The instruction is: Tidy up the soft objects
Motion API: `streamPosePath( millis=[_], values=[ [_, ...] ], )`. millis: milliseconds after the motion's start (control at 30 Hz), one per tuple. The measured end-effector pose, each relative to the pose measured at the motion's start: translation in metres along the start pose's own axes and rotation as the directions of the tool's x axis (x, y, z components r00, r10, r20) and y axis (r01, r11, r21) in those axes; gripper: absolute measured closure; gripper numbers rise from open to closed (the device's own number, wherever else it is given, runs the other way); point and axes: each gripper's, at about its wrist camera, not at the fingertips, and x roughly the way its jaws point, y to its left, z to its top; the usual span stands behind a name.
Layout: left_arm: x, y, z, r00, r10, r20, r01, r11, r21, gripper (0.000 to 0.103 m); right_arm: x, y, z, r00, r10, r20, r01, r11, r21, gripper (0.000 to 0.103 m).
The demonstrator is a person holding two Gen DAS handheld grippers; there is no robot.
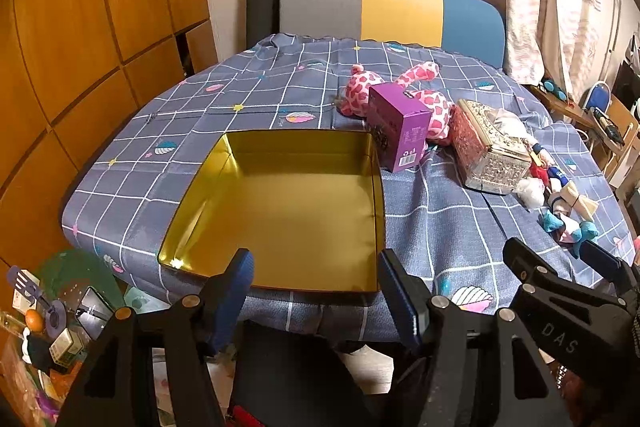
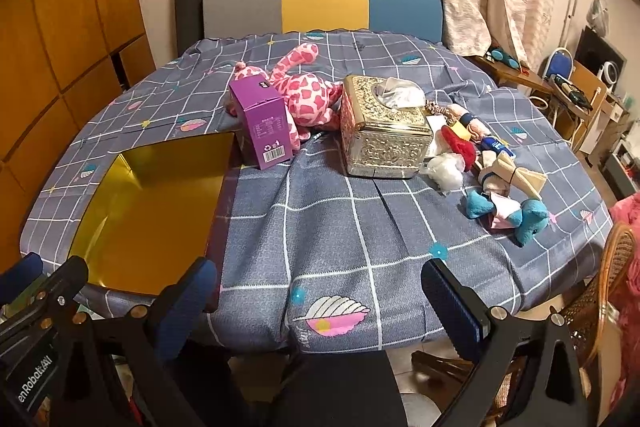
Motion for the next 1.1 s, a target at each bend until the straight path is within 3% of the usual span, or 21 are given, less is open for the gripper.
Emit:
streamPosePath(
  millis=[633,1100],
  values=[
    [0.001,-0.004,0.001,1.0,-0.002,-0.003,0.002,1.0,0.006,0.038,0.0,-0.006,0.002,1.0,0.003,0.011,-0.003,1.0,0.02,0.0],
    [0.008,-0.005,0.012,1.0,0.0,-0.013,0.0,1.0,0.009,0.038,0.002,-0.035,0.012,0.998,-0.036,0.044,0.031,0.994,0.104,0.0]
  ],
)
